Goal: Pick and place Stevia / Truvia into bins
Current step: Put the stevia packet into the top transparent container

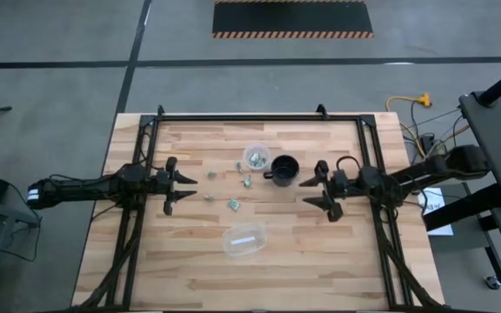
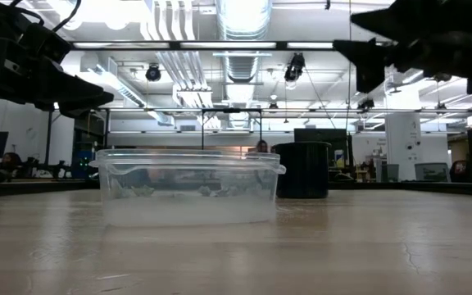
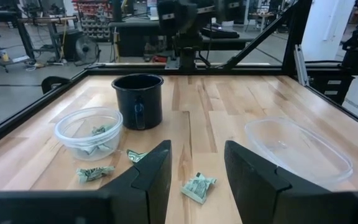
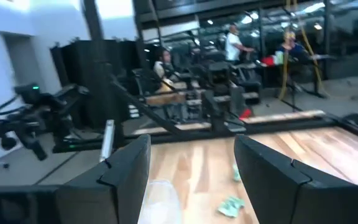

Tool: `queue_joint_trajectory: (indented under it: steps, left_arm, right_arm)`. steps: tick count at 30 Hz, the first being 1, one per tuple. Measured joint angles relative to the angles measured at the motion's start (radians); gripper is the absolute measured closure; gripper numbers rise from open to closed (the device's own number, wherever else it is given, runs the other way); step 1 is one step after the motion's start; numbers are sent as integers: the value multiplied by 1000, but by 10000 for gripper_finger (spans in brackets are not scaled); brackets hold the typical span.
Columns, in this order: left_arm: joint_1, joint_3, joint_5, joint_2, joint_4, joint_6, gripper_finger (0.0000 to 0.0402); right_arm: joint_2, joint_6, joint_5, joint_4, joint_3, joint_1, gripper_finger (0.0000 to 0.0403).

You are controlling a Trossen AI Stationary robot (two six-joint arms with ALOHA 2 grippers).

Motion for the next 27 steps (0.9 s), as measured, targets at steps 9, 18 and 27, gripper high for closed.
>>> queue_joint_trajectory:
  steps: [9,18,27]
  left_arm:
    - [0,0,0,0,0,0,269]
    - [0,0,0,0,0,0,269]
    - [0,0,0,0,0,0,269]
  right_arm:
    - [-118,-39,1,1,-49,27,181]
    - [-309,-45,11,-58,-119,-6,181]
    - [-525,-54,10,-295,-119,-15,181]
